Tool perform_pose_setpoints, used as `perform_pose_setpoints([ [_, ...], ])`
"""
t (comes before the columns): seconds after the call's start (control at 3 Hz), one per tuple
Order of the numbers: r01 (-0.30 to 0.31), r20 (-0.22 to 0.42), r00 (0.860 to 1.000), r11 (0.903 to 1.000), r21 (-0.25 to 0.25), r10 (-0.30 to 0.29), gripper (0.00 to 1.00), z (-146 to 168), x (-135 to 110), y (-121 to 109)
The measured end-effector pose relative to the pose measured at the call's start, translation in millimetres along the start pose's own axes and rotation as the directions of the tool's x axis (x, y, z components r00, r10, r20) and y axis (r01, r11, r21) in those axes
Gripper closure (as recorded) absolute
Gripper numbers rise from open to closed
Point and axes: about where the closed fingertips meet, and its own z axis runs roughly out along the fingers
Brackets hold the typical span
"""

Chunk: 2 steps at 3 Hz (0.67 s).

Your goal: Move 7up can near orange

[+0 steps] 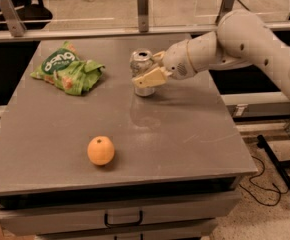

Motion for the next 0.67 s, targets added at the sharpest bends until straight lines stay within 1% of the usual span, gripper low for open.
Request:
perform_pose_setpoints([
  [0.67, 0.0, 0.0, 1.0, 1.0, 0.0, 0.0, 1.0, -2.5, -4.3, -0.2],
])
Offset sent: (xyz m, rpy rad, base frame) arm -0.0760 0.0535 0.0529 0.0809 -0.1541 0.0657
